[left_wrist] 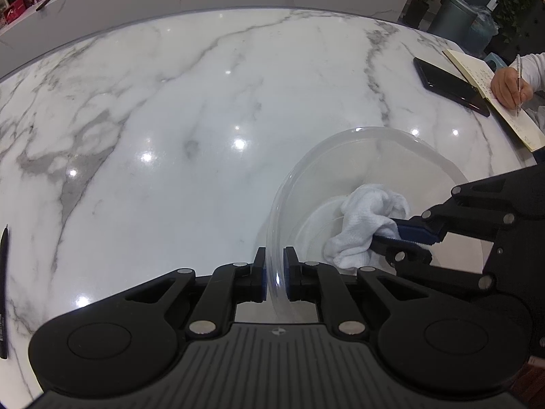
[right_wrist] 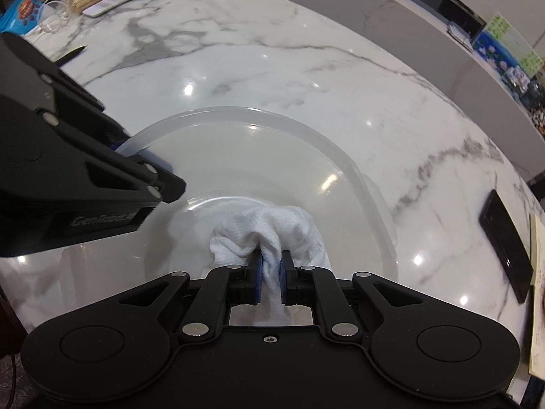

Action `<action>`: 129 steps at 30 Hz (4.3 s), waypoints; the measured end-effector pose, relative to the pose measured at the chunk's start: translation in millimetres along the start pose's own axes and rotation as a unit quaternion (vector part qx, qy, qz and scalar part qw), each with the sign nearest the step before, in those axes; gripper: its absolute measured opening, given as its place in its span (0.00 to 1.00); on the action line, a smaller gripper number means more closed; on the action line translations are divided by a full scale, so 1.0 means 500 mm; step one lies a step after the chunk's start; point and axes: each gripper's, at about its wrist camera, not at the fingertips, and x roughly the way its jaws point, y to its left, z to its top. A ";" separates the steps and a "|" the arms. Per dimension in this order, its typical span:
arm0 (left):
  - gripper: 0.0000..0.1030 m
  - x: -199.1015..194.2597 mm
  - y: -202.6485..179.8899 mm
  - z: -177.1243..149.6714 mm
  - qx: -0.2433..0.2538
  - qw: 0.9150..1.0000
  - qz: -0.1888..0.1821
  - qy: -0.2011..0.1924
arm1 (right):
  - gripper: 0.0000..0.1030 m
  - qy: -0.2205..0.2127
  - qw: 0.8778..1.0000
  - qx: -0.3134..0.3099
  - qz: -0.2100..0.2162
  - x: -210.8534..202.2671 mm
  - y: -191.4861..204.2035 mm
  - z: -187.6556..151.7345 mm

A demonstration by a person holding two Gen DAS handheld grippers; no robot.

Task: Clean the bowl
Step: 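Grip the bowl rim with the left tool while the right tool wipes inside with the cloth, then hold the bowl rim with the left tool while the right tool scrubs the bowl wall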

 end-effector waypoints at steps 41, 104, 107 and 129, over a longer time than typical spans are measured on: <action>0.08 -0.021 0.007 0.003 -0.007 0.999 -0.023 -0.041 | 0.08 -0.007 0.999 0.032 0.029 -0.022 -0.004 -0.026; 0.06 -0.029 -0.016 -0.004 0.009 1.000 0.009 -0.027 | 0.08 -0.017 0.995 0.083 0.053 -0.065 0.041 -0.037; 0.05 -0.028 -0.014 -0.001 0.009 0.999 0.017 -0.028 | 0.08 -0.003 0.992 0.081 0.094 -0.065 0.045 -0.033; 0.06 -0.018 -0.024 -0.002 0.032 0.998 0.040 -0.036 | 0.08 0.081 0.996 -0.021 -0.041 -0.075 0.037 -0.017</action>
